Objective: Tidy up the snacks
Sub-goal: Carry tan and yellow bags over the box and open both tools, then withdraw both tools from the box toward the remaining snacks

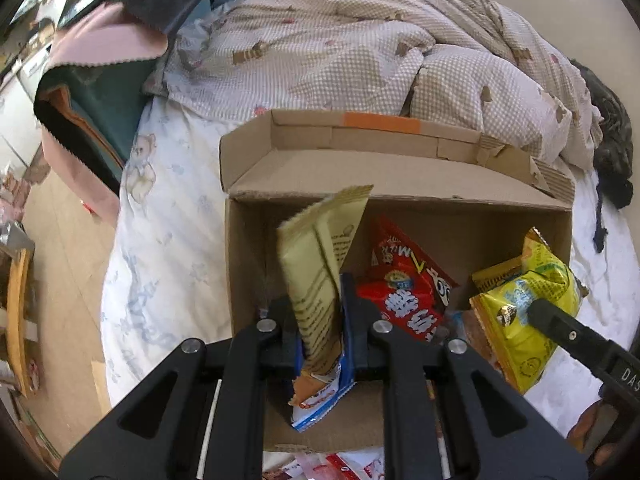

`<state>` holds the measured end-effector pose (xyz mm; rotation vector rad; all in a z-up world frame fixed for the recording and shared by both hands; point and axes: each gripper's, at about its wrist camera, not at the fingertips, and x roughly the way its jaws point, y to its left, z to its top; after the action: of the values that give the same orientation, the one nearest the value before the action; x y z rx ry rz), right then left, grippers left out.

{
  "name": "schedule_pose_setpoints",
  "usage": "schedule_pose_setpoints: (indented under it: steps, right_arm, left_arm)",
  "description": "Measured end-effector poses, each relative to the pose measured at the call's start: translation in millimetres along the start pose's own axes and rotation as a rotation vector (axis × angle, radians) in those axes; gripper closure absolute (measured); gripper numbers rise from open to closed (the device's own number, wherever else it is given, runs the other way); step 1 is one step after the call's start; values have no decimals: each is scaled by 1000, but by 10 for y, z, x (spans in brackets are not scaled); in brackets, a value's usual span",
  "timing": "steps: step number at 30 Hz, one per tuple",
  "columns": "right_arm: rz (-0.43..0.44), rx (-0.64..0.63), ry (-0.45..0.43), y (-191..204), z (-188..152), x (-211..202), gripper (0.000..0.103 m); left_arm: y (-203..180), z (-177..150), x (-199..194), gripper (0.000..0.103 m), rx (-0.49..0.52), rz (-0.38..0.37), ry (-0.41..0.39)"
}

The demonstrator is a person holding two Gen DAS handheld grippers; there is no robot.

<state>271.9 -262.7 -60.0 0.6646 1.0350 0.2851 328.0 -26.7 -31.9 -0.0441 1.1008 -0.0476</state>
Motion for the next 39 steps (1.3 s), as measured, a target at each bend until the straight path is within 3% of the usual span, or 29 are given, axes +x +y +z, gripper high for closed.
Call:
schedule_pose_setpoints:
  steps: [5,7,9,11,12,26,30,39]
  right_arm:
    - [-4,-41,-28,94,-10,-45,46]
    - [-2,-67,-55,143,-6,-105,46]
    - [-20,-87,-92,180,12,-165,39]
    - [-59,-110,-142,222,9,-240,14]
    - [-71,-122,-161,242,8,-267,11]
    - [-71,-143,-113,253,-28,-258,10]
    - [-69,-148,-94,263,-39,-263,10]
    - [-75,-178,-120,334,-195,-508,10]
  left_arm:
    - [-5,-26,-14,89,10,-32,-13]
    - [2,-40,-52,80,-1,-74,-15]
    - [15,-48,-127,45,-15,-69,-40]
    - [27,-59,-231,22,-23,-38,-90]
    - [35,-72,-286,18,-28,-30,-121]
    - [53,-248,-534,18,-13,-13,-193]
    - [79,-260,-557,18,-25,-16,-178]
    - [102,-365,-817,18,-6,-21,-230]
